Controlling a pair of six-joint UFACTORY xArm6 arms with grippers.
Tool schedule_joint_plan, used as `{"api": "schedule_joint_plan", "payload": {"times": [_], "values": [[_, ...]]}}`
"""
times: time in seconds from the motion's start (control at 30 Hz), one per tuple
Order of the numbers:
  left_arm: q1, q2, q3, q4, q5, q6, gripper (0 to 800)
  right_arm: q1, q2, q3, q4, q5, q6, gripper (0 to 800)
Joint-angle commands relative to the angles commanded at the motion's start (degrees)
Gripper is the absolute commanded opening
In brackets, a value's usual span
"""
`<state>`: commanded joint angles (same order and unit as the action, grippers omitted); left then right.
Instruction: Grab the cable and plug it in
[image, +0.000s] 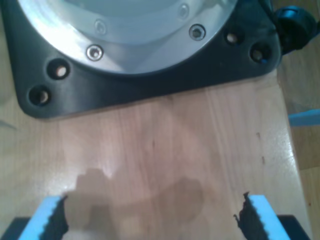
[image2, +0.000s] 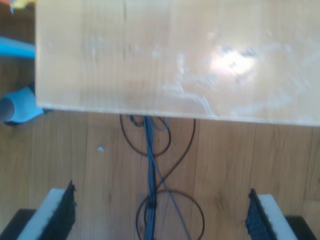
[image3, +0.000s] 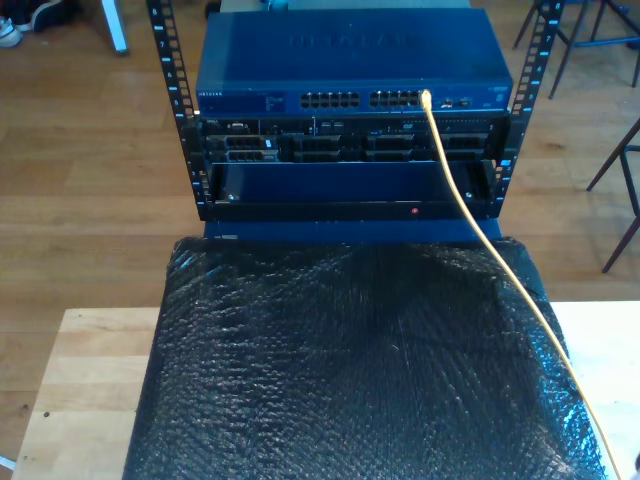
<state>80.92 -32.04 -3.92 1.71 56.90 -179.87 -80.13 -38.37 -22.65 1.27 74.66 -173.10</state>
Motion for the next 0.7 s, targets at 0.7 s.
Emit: {"api": "schedule_joint_plan", "payload": {"times": [0.7], "values": [[0.00,0.00,0.00,0.00,0.00,0.00,800,-0.18,-1.93,12.22,-0.09,-13.54,-0.09,798]]}}
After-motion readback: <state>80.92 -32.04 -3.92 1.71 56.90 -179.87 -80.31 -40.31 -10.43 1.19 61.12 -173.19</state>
